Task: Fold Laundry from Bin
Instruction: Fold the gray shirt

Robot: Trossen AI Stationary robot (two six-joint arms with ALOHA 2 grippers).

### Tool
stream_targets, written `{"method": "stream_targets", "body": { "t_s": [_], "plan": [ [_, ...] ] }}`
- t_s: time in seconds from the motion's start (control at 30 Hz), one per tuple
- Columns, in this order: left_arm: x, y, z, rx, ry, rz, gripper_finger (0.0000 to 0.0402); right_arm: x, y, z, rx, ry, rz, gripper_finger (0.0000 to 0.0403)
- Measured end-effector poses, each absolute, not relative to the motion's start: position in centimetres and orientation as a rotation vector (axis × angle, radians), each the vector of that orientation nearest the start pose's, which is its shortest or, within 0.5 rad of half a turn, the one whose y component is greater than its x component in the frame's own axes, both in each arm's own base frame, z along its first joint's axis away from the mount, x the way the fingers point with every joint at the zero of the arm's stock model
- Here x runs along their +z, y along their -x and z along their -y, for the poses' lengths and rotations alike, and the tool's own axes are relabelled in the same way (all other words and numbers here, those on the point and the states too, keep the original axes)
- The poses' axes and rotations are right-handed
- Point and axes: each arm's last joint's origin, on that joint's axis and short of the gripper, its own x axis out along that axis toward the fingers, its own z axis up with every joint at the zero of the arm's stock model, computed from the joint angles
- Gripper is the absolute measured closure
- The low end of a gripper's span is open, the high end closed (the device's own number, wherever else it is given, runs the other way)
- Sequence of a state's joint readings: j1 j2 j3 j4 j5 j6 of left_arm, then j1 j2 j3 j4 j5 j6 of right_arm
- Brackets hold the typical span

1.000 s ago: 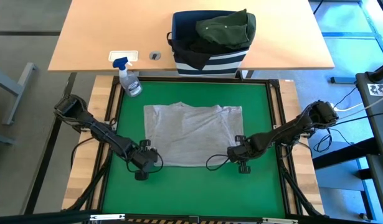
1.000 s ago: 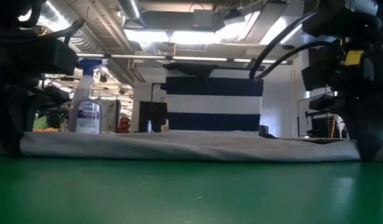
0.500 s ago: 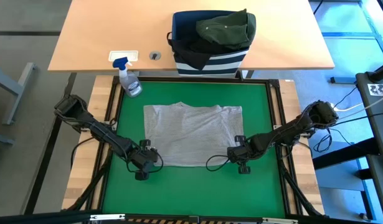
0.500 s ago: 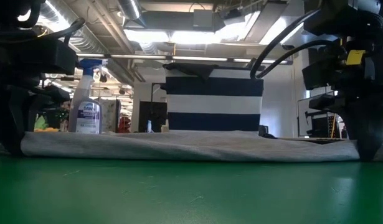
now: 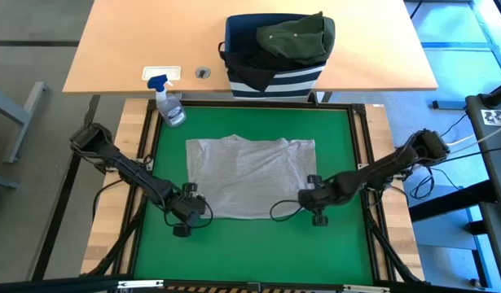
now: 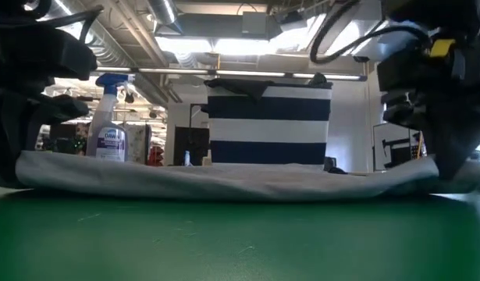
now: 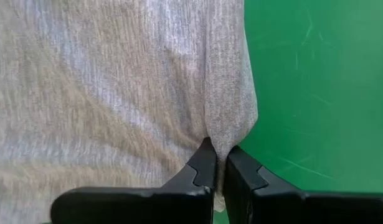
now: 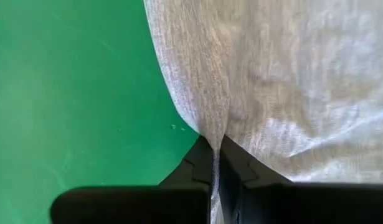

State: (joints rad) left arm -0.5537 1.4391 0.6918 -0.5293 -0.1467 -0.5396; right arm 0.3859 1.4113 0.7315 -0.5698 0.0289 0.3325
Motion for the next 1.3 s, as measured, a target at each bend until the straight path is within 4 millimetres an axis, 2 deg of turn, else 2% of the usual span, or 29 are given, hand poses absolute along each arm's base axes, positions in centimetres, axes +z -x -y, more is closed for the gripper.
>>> {"method": "stream_targets", "body": {
  "t_s": [0.23,0.6,1.3],
  "plan": [
    [16.3,-20.1,12.0,-0.042,0.050,-1.205,0.0392,17.7,-21.7,-8.7,0.102,-0.035,-1.198,0.0398],
    [18.4,-19.4,11.2,-0.007,0.031,-1.100,0.0392,17.8,-21.7,-8.6,0.111,-0.019,-1.195,0.0398],
    [19.1,-19.2,11.0,0.027,0.077,-1.064,0.0392,17.8,-21.7,-8.6,0.092,-0.009,-1.187,0.0398]
  ]
}}
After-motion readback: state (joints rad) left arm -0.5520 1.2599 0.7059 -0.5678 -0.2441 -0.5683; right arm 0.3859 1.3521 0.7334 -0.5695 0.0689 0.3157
